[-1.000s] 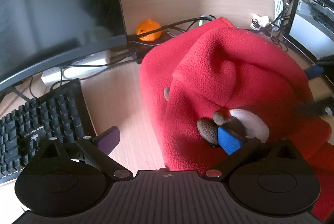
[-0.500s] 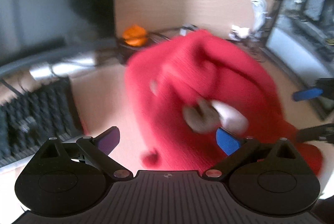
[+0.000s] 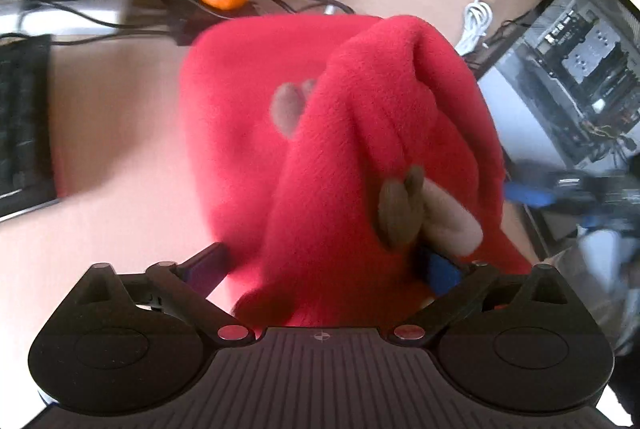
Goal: Fold clothes
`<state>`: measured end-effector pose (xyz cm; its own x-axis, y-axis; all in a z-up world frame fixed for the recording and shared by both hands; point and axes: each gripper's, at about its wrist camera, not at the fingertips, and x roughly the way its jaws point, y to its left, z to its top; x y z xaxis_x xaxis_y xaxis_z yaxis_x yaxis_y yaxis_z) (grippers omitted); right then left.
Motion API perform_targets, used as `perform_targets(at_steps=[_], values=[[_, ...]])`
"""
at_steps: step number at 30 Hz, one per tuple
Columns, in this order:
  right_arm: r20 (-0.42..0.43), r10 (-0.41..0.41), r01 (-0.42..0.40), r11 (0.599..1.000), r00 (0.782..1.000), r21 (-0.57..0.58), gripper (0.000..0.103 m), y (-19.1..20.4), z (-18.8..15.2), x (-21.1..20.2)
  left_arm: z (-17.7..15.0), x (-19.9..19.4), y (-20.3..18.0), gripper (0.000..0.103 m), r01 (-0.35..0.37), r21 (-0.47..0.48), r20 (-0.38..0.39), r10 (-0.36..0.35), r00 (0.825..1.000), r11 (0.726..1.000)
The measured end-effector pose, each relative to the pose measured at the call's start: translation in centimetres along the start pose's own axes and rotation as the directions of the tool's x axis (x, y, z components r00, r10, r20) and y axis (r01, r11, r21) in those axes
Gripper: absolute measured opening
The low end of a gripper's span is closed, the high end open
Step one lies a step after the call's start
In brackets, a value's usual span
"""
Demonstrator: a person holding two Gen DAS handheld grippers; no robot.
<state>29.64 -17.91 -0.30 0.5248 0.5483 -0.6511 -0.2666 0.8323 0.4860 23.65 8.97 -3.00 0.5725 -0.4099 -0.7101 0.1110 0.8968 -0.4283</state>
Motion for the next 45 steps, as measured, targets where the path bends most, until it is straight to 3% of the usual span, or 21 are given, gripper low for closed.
perform_targets(at_steps=[3,5,7,13,18,23,30,36,40,42,45], values=[[-0.064,0.069,-0.068,0.998,0.996,0.013,0.103,0.2,-1.2,1.8,0.9,1.2,-1.2,0.102,0.006,0.057,-0.010,-0.005,1.000,0.998],[-0.042,0.032,-0.035,0.997,0.999,-0.064,0.103,0.5,-2.3,0.8,1.6,2.0,-2.5,0.102,0.011,0.094,-0.024,-0.009,1.000,0.995],[-0.020,0.013,-0.015,0.998,1.000,-0.064,0.103,-0.7,-3.0,-0.6,2.5,3.3,-4.0,0.102,0.035,0.134,-0.050,-0.028,0.998,0.990],[0.057,-0.077,0.073,0.995,0.995,0.074,0.103,-6.7,-2.5,-4.2,5.0,9.3,-10.0,0.102,0.123,0.238,-0.112,-0.098,0.989,0.963],[0.097,-0.150,0.138,0.984,0.984,0.115,0.103,-10.2,0.0,-4.3,7.9,13.7,-12.6,0.102,0.133,0.267,-0.110,-0.107,0.988,0.955],[0.112,-0.188,0.179,0.980,0.976,0.092,0.103,-10.9,1.2,-3.6,9.7,15.9,-13.0,0.102,0.124,0.245,-0.104,-0.101,0.989,0.962],[0.122,-0.188,0.184,0.982,0.974,0.050,0.103,-11.1,1.6,-3.8,9.7,14.6,-12.5,0.101,0.108,0.233,-0.095,-0.088,0.992,0.967],[0.225,-0.242,0.249,0.968,0.944,-0.003,0.103,-10.0,1.3,-6.5,8.1,11.4,-12.4,0.101,0.118,0.254,-0.084,-0.099,0.991,0.960],[0.166,-0.353,0.366,0.929,0.921,-0.051,0.103,-9.6,1.3,-4.5,6.3,10.6,-12.0,0.101,0.096,0.275,-0.110,-0.068,0.992,0.957],[0.133,-0.389,0.398,0.916,0.912,-0.054,0.103,-9.8,0.9,-3.2,5.5,10.4,-11.7,0.101,0.067,0.275,-0.116,-0.036,0.993,0.959],[0.148,-0.403,0.416,0.907,0.903,-0.065,0.103,-9.1,0.9,-3.6,4.8,9.8,-11.8,0.101,0.042,0.283,-0.115,-0.010,0.993,0.958]])
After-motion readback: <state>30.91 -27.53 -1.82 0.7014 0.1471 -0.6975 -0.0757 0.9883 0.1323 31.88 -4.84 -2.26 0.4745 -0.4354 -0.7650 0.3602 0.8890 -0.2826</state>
